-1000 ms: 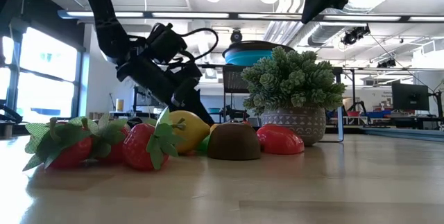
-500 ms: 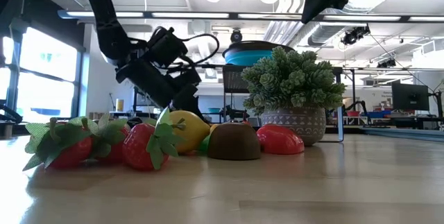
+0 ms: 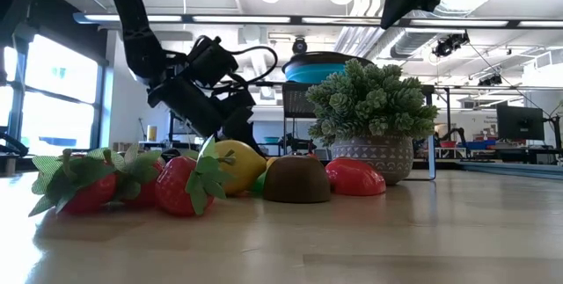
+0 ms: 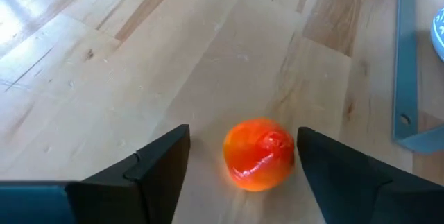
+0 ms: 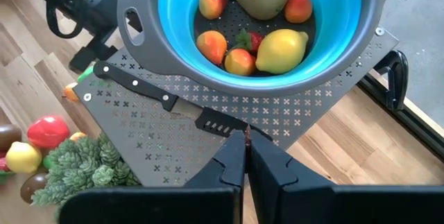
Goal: Pick & Place Fruit
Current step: Put the orange pear into the blue strainer bowl
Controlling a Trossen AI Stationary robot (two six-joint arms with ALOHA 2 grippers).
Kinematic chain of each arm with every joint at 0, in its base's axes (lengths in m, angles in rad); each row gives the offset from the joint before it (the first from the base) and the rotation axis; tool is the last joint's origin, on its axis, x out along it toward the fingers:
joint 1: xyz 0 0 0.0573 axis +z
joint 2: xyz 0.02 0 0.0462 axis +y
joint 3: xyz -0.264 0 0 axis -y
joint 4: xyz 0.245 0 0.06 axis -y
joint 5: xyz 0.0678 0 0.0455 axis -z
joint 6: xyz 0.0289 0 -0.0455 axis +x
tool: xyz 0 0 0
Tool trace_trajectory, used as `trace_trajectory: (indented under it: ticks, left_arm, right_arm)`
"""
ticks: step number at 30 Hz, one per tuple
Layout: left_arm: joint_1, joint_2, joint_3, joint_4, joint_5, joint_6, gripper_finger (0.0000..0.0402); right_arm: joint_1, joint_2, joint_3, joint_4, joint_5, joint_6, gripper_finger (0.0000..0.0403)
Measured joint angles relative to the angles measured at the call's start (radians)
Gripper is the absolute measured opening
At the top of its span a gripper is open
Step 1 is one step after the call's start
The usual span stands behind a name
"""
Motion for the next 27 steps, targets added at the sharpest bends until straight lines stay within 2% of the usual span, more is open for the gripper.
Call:
trace_trajectory:
  ticks: [7,13,22,27]
  left_arm:
    - [0.001,0.001,0.0,-0.001,-0.008,-0.007,0.0184]
    - [0.001,0.002,0.0,0.0,0.012,-0.032,0.0141]
    - [-0.001,-0.022,0.009,-0.026,0.174,-0.107,0.013]
    - [0.0,-0.087,0.043,-0.102,0.182,-0.108,0.013]
  right_arm:
    - [0.0,0.0,0.0,0.0,0.002,0.0,0.0003]
    - [0.0,0.0,0.0,0.0,0.002,0.0,0.0003]
    - [0.0,0.0,0.0,0.001,0.002,0.0,0.0003]
    - [0.0,0.0,0.0,0.002,-0.002,0.0,0.0003]
